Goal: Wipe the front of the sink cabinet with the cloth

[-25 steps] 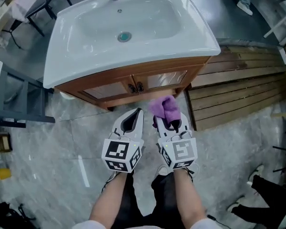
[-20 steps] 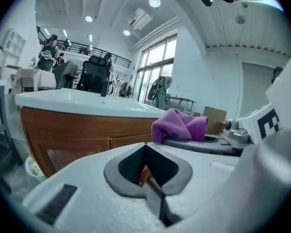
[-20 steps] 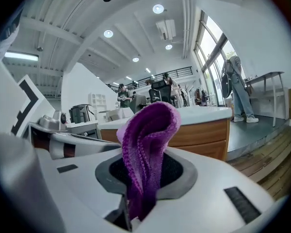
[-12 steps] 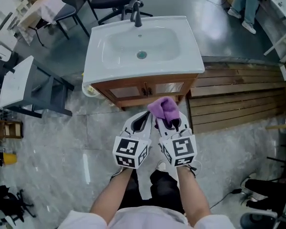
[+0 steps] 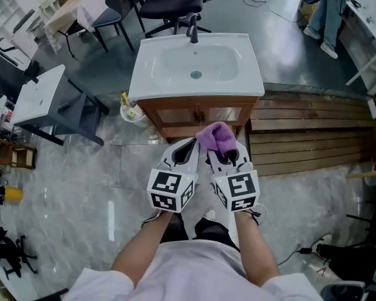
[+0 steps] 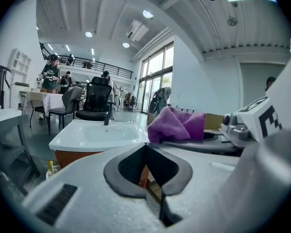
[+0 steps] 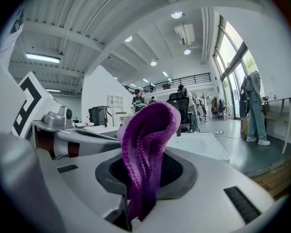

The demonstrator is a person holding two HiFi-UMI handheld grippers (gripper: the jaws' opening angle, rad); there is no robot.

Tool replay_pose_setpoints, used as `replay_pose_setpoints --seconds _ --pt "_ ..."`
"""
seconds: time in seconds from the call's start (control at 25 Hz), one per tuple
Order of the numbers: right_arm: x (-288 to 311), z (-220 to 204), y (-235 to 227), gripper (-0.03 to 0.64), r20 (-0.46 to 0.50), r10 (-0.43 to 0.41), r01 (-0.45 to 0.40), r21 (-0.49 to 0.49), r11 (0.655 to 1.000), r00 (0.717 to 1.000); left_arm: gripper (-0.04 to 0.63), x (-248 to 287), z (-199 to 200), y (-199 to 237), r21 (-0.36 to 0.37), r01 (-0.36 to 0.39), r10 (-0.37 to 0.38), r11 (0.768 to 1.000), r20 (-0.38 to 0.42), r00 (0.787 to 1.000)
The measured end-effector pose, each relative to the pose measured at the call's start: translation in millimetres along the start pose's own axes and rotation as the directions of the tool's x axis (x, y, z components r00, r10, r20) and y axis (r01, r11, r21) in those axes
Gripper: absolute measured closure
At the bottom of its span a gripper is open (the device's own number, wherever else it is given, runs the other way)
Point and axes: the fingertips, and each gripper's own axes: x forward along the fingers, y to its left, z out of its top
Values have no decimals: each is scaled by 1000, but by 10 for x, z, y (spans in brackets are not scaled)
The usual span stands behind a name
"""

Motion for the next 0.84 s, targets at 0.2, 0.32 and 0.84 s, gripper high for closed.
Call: replay_pose_setpoints --seconds 0.2,0.32,0.84 --pt "-65 62 90 532 8 35 -35 -15 999 999 589 -106 82 -59 31 -14 14 999 15 1000" --pt "-76 108 122 532 18 42 -41 -20 999 999 591 -136 82 -47 33 -20 20 999 12 1000" --pt "-178 85 251 532 20 32 -32 -21 999 999 591 -315 3 -90 24 -13 13 1000 5 1000"
